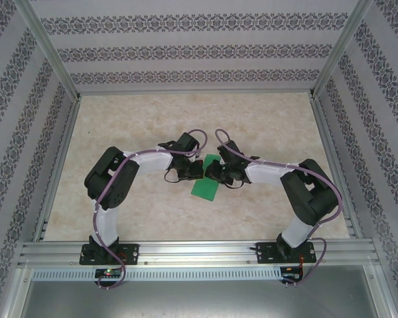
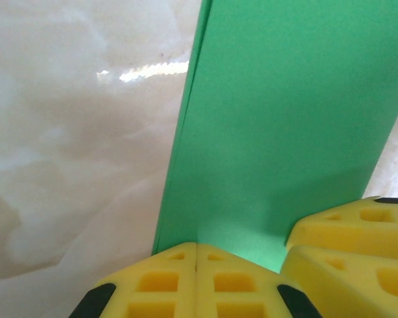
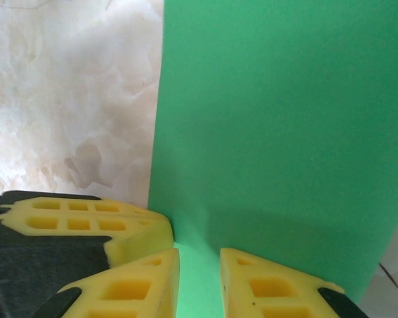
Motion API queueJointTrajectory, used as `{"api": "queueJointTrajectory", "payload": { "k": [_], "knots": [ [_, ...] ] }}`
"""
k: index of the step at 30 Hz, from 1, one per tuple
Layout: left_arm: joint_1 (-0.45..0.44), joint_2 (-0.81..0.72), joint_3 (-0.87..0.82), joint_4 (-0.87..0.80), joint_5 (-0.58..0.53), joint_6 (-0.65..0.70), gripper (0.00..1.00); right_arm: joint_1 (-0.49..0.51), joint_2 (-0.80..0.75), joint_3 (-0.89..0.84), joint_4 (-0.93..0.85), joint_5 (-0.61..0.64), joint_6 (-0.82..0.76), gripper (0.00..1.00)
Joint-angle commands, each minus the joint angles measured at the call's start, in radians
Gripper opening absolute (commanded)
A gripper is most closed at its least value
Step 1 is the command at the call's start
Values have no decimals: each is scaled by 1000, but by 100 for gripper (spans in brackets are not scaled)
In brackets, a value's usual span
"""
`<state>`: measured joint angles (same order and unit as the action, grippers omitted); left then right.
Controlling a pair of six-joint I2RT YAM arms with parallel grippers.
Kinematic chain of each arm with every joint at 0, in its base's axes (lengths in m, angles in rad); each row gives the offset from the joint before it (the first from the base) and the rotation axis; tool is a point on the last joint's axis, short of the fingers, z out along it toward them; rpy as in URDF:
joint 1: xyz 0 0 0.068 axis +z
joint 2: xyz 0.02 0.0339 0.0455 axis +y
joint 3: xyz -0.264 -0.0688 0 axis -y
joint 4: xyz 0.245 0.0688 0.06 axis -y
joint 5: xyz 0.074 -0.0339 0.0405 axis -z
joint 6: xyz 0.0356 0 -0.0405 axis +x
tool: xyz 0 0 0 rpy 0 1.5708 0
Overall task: Fold a paper plane with a square sheet of paper (pick it up from the middle)
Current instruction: Fold the square sheet of paper in half at the center of the table.
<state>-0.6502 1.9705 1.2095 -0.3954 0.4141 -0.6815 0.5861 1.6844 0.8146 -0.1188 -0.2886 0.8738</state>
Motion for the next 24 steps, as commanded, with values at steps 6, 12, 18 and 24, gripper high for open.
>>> {"api": "queueJointTrajectory", "payload": {
  "k": [6,12,18,24],
  "knots": [
    [-19,44,4,-56,-5,30,0,-18,47,-111,159,-44,-23,26],
    [-20,43,6,-62,-4,32,0,-25,8,-127,197,-92,-41,29],
    [-22,38,7,-66,-7,33,0,-4,-114,-115,172,-118,-43,26],
    [-24,37,10,-64,-6,32,0,21,-92,-172,209,-129,-6,19]
  ]
}}
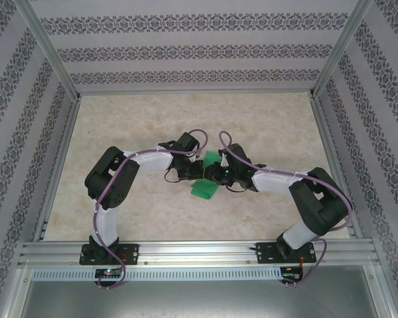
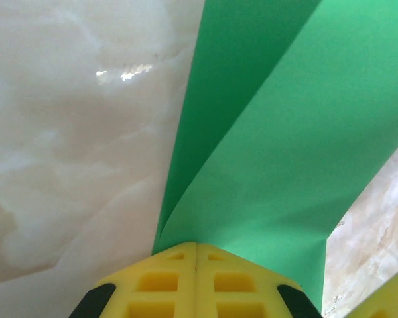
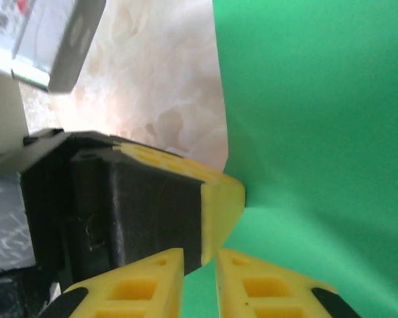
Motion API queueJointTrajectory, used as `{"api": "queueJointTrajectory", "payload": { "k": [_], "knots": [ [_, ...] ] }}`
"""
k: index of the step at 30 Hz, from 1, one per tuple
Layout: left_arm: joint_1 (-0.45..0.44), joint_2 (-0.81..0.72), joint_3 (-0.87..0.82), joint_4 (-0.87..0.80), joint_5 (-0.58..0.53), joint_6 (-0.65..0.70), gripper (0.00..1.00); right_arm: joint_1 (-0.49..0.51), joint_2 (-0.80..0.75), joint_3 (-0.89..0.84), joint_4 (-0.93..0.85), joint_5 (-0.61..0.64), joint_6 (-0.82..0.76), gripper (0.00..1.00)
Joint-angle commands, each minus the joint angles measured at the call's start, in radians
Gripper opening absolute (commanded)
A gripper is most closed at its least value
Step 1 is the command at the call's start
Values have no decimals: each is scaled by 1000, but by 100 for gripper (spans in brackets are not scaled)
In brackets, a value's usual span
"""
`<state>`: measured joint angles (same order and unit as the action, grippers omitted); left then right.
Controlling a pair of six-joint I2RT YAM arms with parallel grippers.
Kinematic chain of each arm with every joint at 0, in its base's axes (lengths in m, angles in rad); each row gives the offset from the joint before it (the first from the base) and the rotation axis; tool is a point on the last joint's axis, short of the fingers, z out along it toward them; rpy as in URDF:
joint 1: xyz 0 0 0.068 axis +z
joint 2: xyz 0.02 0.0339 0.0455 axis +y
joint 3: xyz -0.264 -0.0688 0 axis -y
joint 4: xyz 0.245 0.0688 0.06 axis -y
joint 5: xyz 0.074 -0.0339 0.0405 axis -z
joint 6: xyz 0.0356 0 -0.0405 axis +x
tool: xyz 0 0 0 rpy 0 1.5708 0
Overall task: Fold a paper plane with a square sheet of paper (pick it up from the middle)
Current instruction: Fold the square sheet of paper in half at the center of the table.
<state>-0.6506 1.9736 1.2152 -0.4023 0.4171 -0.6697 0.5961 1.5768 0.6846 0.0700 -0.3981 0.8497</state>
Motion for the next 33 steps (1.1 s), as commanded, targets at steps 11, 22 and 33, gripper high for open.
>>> {"api": "queueJointTrajectory", "payload": {
  "k": [11,22,33],
  "knots": [
    [-24,38,12,-63,-9,23,0,14,87,-122,83,-3,21,16],
    [-26,36,18,-67,-7,24,0,76,-53,-155,159,-32,41,18],
    [-26,34,18,-70,-10,27,0,88,67,-231,252,-25,83,17]
  ]
}}
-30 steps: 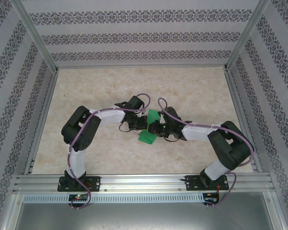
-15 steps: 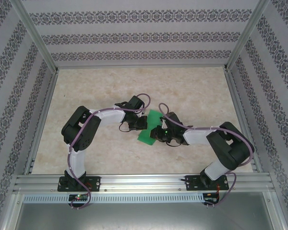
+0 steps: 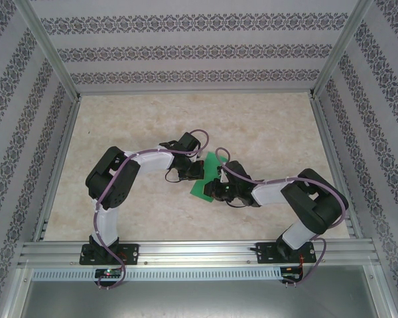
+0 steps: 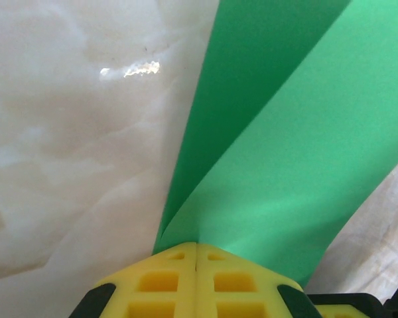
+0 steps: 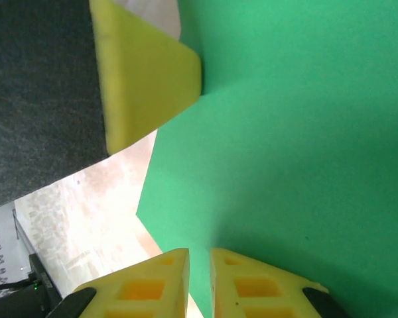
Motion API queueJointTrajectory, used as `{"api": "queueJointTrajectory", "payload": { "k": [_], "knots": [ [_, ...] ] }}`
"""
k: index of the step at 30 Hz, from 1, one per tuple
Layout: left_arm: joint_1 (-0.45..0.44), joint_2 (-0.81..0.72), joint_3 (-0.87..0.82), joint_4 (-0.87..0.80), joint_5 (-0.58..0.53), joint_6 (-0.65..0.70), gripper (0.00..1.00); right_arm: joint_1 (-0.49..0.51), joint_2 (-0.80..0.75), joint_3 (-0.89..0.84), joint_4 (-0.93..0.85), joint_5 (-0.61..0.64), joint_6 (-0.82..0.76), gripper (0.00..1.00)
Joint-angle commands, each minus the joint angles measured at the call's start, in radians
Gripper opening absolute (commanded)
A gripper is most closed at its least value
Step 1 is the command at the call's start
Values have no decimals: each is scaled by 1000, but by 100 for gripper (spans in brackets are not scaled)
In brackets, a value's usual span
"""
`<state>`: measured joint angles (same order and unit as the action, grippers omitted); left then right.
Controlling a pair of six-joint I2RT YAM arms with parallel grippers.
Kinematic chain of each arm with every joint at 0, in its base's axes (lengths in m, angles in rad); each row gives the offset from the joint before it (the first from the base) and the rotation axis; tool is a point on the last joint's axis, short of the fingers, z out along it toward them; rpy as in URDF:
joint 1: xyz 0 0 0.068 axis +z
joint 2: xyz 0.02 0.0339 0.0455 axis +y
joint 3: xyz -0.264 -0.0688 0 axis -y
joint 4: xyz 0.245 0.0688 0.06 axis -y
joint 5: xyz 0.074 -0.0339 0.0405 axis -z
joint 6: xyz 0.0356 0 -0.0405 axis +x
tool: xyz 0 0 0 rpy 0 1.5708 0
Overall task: Fold a paper plane with a square sheet of paper (pick it up from the middle)
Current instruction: Fold the square sheet of paper in half at the center of the table.
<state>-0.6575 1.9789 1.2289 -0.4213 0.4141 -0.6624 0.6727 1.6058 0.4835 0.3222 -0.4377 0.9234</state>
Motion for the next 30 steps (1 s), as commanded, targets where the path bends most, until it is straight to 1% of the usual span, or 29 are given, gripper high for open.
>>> {"api": "queueJointTrajectory", "payload": {
  "k": [1,6,10,13,18,22,25,28,30],
  "knots": [
    [-19,29,4,-51,-7,20,0,10,29,-27,-8,16,8,17],
    [-20,25,3,-56,-11,21,0,20,-95,-18,-90,34,-6,18],
    [-19,25,7,-59,-9,21,0,38,-165,-20,-113,41,0,18],
    [-19,27,10,-58,-10,21,0,51,-150,-24,-105,42,8,18],
    [-19,28,17,-64,-8,25,0,61,-65,-37,-63,45,23,18],
    [-19,28,15,-65,-9,26,0,64,-11,-30,-99,38,19,18],
    [-19,28,14,-67,-10,27,0,64,-52,-18,-164,52,6,18],
    [-19,26,14,-68,-9,26,0,55,-142,32,-277,84,-29,18],
    [-19,26,14,-68,-11,27,0,39,-192,62,-322,99,-47,18]
  ]
}}
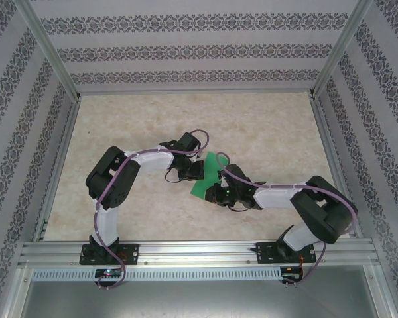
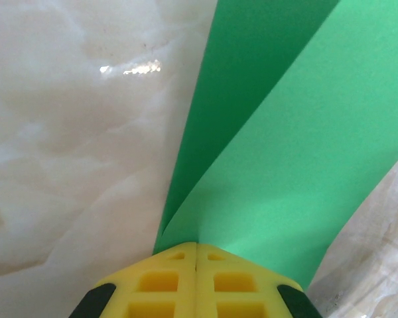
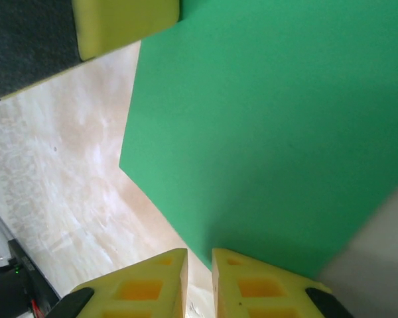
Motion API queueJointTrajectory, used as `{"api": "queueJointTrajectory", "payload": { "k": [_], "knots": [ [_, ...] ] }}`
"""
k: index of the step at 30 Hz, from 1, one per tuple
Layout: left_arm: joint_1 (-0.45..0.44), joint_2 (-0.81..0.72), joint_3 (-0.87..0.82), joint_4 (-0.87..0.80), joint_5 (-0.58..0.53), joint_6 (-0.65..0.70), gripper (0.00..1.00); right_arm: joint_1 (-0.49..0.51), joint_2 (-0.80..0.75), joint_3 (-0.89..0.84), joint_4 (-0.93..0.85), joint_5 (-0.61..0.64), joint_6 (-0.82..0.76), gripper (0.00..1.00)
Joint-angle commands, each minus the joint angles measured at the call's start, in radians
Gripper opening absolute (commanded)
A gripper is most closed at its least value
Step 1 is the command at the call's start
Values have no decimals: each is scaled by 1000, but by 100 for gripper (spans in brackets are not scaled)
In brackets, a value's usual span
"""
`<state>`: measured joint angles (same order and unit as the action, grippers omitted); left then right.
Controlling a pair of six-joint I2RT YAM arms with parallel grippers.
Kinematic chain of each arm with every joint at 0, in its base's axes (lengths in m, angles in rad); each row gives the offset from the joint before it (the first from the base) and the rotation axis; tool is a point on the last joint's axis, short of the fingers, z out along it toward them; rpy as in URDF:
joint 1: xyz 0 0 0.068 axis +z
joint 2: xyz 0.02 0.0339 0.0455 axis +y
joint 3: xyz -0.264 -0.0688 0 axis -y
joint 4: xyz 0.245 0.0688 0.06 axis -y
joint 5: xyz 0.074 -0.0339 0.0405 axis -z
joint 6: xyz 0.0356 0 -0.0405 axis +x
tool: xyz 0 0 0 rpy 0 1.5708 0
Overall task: Fold a paper plane with a square sheet of paper (pick it up from the middle)
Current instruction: Fold the square sheet of paper in half at the center of the table.
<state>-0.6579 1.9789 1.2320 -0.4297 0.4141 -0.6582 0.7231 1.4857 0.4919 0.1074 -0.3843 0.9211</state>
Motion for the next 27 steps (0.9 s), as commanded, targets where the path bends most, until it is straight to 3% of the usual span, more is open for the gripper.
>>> {"api": "queueJointTrajectory", "payload": {
  "k": [1,6,20,27],
  "knots": [
    [-19,26,11,-61,-11,23,0,-25,-91,60,-113,45,-48,18],
    [-19,26,11,-61,-10,26,0,-58,-113,72,-96,9,-47,19],
    [-21,24,13,-63,-8,26,0,11,81,35,-43,-15,-4,19],
    [-20,23,11,-64,-7,29,0,-6,-45,98,-142,31,-38,19]
  ]
}}
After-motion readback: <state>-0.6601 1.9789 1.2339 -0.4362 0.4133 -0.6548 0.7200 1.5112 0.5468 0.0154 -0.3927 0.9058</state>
